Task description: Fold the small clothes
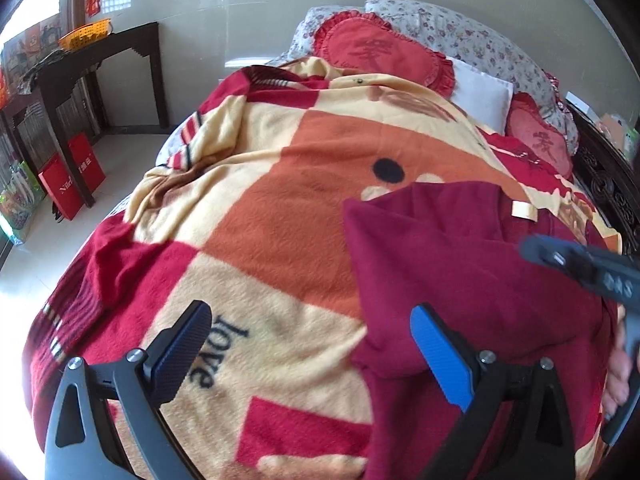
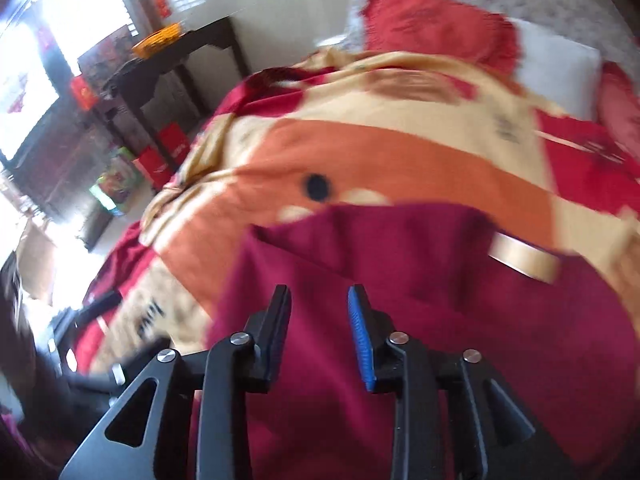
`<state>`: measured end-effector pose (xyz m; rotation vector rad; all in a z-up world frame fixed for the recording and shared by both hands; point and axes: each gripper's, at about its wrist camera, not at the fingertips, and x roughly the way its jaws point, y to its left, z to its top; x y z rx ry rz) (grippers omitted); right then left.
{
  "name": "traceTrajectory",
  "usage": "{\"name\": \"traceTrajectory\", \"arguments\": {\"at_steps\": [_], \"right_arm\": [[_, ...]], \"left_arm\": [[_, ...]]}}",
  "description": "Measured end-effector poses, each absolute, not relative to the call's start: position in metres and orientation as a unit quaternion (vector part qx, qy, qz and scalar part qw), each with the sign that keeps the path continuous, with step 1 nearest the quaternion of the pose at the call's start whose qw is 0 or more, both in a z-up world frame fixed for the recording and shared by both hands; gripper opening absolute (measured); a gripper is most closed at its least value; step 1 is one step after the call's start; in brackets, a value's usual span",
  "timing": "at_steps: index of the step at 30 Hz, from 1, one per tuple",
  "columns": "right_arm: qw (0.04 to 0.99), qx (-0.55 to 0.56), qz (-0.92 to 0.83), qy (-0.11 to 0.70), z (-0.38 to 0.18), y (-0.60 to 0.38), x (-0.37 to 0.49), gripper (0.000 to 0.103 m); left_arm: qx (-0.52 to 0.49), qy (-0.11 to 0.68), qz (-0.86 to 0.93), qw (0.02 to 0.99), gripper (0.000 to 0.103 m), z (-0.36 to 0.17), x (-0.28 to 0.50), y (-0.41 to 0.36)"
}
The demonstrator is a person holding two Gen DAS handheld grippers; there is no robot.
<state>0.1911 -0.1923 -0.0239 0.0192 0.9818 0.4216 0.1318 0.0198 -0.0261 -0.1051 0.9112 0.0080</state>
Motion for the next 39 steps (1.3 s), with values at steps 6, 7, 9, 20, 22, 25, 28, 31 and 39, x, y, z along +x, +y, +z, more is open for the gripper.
{"name": "traceTrajectory", "arguments": {"at_steps": [6,7,9,20,22,25,28,31,39], "right_arm": [[0.871,0.022,0.023,0.491,-0.047,-0.32,0.151,0.011],[0.867,0.025,0.003,0.498,-0.055,-0.334,0.149,0.011],[0.862,0.037,-0.012,0.506,-0.071,-0.358,0.147,0.01],[0.88,0.039,0.004,0.473,-0.046,-0.353,0.127,0.01],[0.883,0.042,-0.006,0.467,-0.045,-0.356,0.124,0.01],[0.883,0.052,-0.022,0.467,-0.05,-0.363,0.125,0.01],[0.873,0.061,-0.034,0.483,-0.068,-0.37,0.132,0.01],[0.872,0.049,-0.031,0.486,-0.073,-0.367,0.135,0.012],[0.888,0.125,-0.051,0.439,-0.028,-0.439,0.111,0.015]], "left_arm": [[-0.019,0.463,-0.002,0.886,0.102,-0.049,0.154,-0.01],[-0.01,0.475,0.003,0.88,0.102,-0.059,0.159,-0.014],[-0.001,0.484,0.008,0.875,0.102,-0.071,0.162,-0.018],[0.027,0.469,0.013,0.883,0.102,-0.052,0.15,-0.032],[0.032,0.462,0.005,0.886,0.102,-0.044,0.146,-0.038],[0.034,0.454,-0.006,0.89,0.102,-0.036,0.142,-0.046],[0.036,0.454,-0.014,0.89,0.102,-0.034,0.143,-0.056],[0.036,0.467,-0.032,0.883,0.102,-0.043,0.147,-0.066],[0.028,0.495,-0.041,0.867,0.102,-0.069,0.154,-0.073]]}}
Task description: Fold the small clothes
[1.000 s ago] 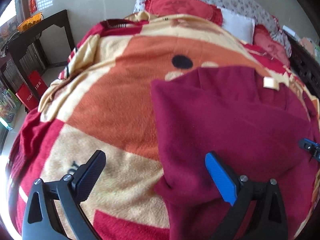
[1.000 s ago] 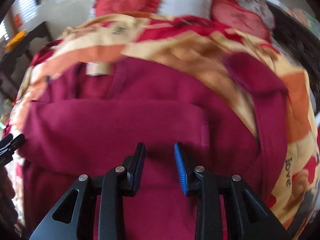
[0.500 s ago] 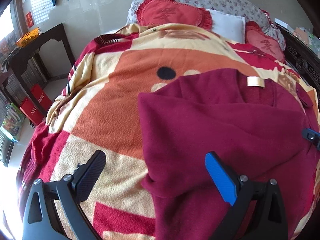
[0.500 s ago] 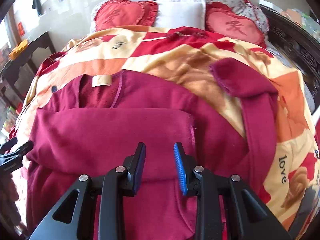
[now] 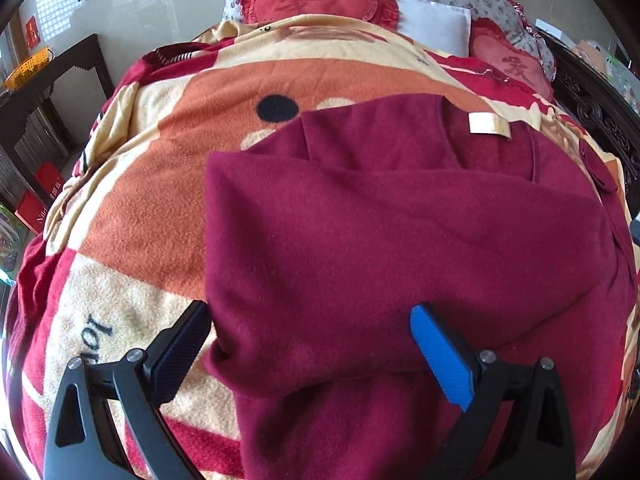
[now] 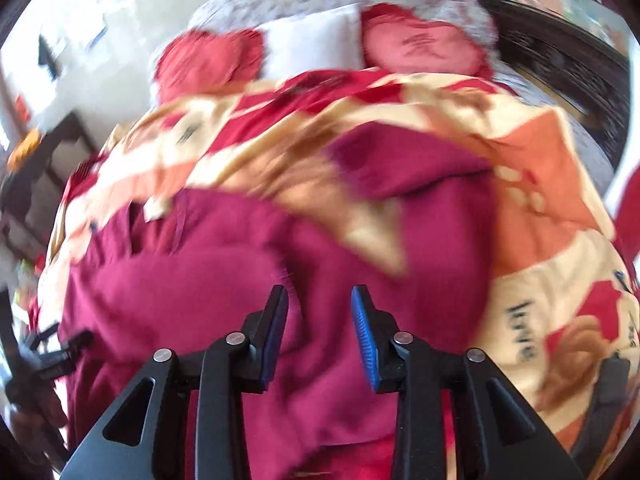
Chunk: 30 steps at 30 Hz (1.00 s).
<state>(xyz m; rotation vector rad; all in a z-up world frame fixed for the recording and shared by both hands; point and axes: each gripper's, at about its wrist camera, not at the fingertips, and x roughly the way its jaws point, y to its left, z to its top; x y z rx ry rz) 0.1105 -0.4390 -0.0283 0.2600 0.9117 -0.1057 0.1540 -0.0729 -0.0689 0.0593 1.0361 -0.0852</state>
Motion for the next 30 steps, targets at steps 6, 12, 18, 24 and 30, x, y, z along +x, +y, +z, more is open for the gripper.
{"name": "traceTrajectory", "arguments": {"at_steps": [6,12,18,24,30], "right_arm": [[0.871,0.254,-0.044,0.418,-0.032,-0.495,0.125,0.019],[0.84,0.368,-0.048,0.396,-0.058,-0.527,0.167,0.02],[0.866,0.294,-0.04,0.402,-0.05,-0.521,0.194,0.0],[0.878,0.222,0.108,0.41,0.028,-0.5,0.146,0.0],[0.861,0.116,0.252,0.427,0.103,-0.42,0.111,0.0]], "left_arm": [[0.031,0.495,-0.043,0.867,0.102,-0.067,0.154,-0.074],[0.039,0.491,-0.043,0.869,0.102,-0.06,0.151,-0.074],[0.036,0.489,-0.036,0.871,0.102,-0.051,0.147,-0.064],[0.024,0.474,-0.034,0.88,0.102,-0.035,0.145,-0.047],[-0.002,0.454,-0.022,0.891,0.102,-0.014,0.142,-0.024]]}}
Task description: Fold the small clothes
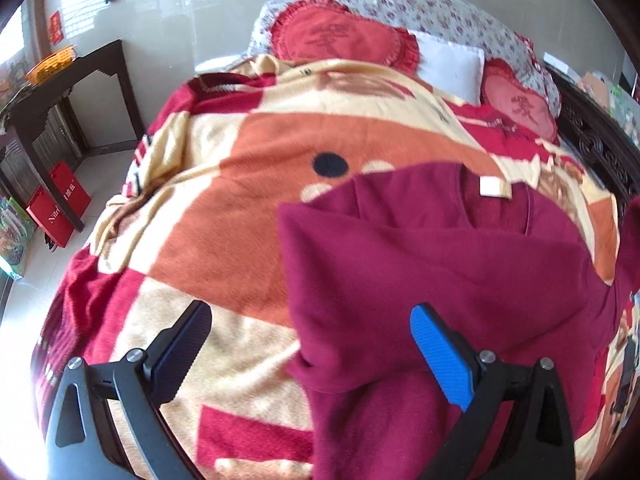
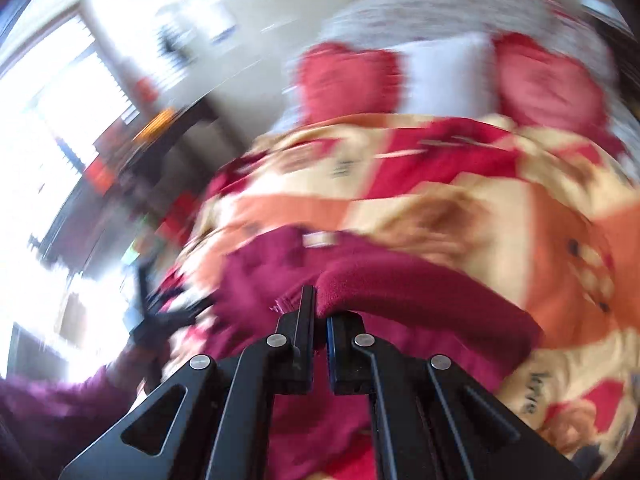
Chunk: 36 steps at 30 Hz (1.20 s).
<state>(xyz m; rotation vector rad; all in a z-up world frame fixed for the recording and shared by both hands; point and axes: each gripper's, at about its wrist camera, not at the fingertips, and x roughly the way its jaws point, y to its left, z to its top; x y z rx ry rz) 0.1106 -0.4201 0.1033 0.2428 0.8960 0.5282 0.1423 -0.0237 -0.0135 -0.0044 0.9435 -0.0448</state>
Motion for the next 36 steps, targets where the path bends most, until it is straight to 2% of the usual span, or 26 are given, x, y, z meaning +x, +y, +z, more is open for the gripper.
{"name": "traceTrajectory", "arguments": {"at_steps": [3,6,9,11,13,15,18,25,29,36], "right_arm": [[0.83,0.076,0.342,0.434,0.116,-0.36,0.118,0.0],[0.791,0.048,0.394,0.467,0.097,-0.298,0.144,0.0],[0.734,0.037,0.431,0.524,0.05,-0.239,0.179,0.0],[0.732,0.018,0.399,0.552,0.013,-0.206,0.208,0.0],[0.724,0.046,0.363,0.584,-0.022,-0.195,0.235,0.004],[0.716,0.095,0.347,0.599,-0.037,-0.205,0.248,0.006],[0.734,0.141,0.345,0.568,-0.023,-0.239,0.237,0.007],[0.849,0.149,0.152,0.484,0.014,-0.393,0.162,0.018],[0.85,0.187,0.039,0.49,-0.015,-0.465,0.138,0.02],[0.822,0.249,0.043,0.51,-0.073,-0.473,0.151,0.02]], "left_arm": [[-0.011,0.449,-0.014,0.893,0.102,-0.007,0.14,-0.011],[-0.017,0.449,-0.004,0.893,0.102,-0.006,0.137,0.006],[-0.029,0.454,0.011,0.89,0.102,-0.009,0.137,0.023],[-0.04,0.46,0.014,0.887,0.102,-0.012,0.137,0.031],[-0.043,0.463,0.011,0.885,0.102,-0.013,0.138,0.034],[-0.039,0.461,-0.002,0.887,0.102,-0.012,0.139,0.031],[-0.037,0.46,-0.019,0.887,0.102,-0.014,0.144,0.021],[-0.028,0.474,-0.044,0.879,0.102,-0.034,0.172,-0.014],[-0.016,0.494,-0.041,0.869,0.102,-0.052,0.187,-0.03],[0.004,0.502,-0.036,0.864,0.102,-0.061,0.186,-0.043]]}}
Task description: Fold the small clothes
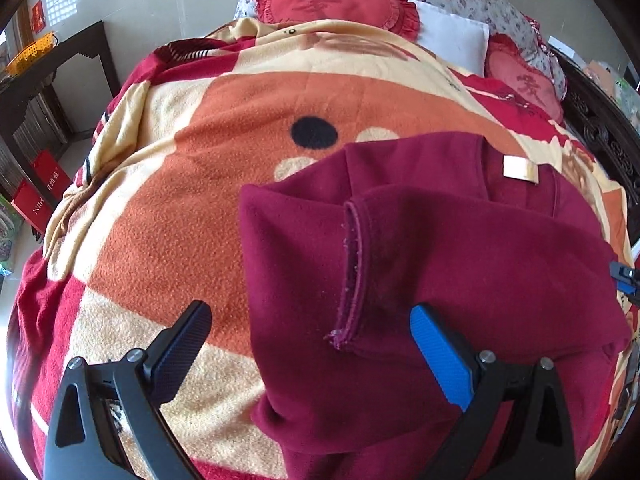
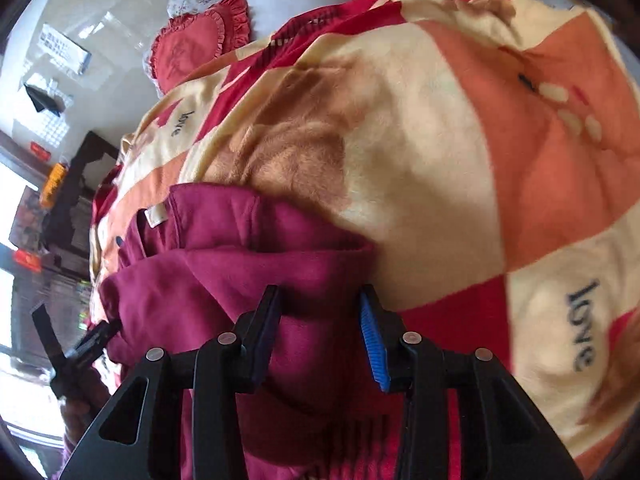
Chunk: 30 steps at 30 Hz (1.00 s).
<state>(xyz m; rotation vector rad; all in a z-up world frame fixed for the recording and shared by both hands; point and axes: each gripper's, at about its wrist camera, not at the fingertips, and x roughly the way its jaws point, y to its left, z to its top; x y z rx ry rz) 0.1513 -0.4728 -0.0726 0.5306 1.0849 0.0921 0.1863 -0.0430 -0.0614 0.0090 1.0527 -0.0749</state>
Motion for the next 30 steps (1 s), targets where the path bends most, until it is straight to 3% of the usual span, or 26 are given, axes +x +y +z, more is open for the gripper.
{"name": "traceTrajectory", "arguments": {"at_steps": [1,2,7,9,13,19,22,25,30], "right_arm": [[0.826,0.247,0.044,0.504,-0.072,-0.471,0.153,0.017],[0.836,0.231,0.041,0.496,-0.07,-0.468,0.151,0.0],[0.888,0.148,-0.013,0.435,-0.039,-0.463,0.148,0.0],[0.884,0.13,-0.038,0.447,-0.049,-0.465,0.155,0.0],[0.88,0.16,-0.034,0.446,-0.047,-0.474,0.14,0.0],[0.874,0.182,0.027,0.451,-0.03,-0.451,0.095,0.008],[0.863,0.127,0.047,0.487,-0.047,-0.421,0.086,0.008],[0.845,0.002,-0.027,0.534,-0.081,-0.409,0.08,0.009],[0.859,0.109,-0.02,0.499,-0.059,-0.437,0.066,0.01]], "left_arm": [[0.005,0.503,-0.035,0.864,0.102,-0.062,0.186,-0.044],[0.007,0.504,-0.035,0.863,0.102,-0.063,0.186,-0.044],[0.005,0.508,-0.042,0.86,0.102,-0.068,0.186,-0.05],[0.009,0.508,-0.037,0.86,0.102,-0.069,0.186,-0.054],[0.014,0.506,-0.04,0.861,0.102,-0.066,0.183,-0.053],[0.013,0.506,-0.038,0.862,0.102,-0.066,0.18,-0.053],[0.011,0.506,-0.036,0.862,0.102,-0.065,0.179,-0.053],[0.014,0.506,-0.041,0.861,0.102,-0.059,0.172,-0.05],[0.025,0.489,-0.042,0.871,0.102,-0.046,0.16,-0.044]]}}
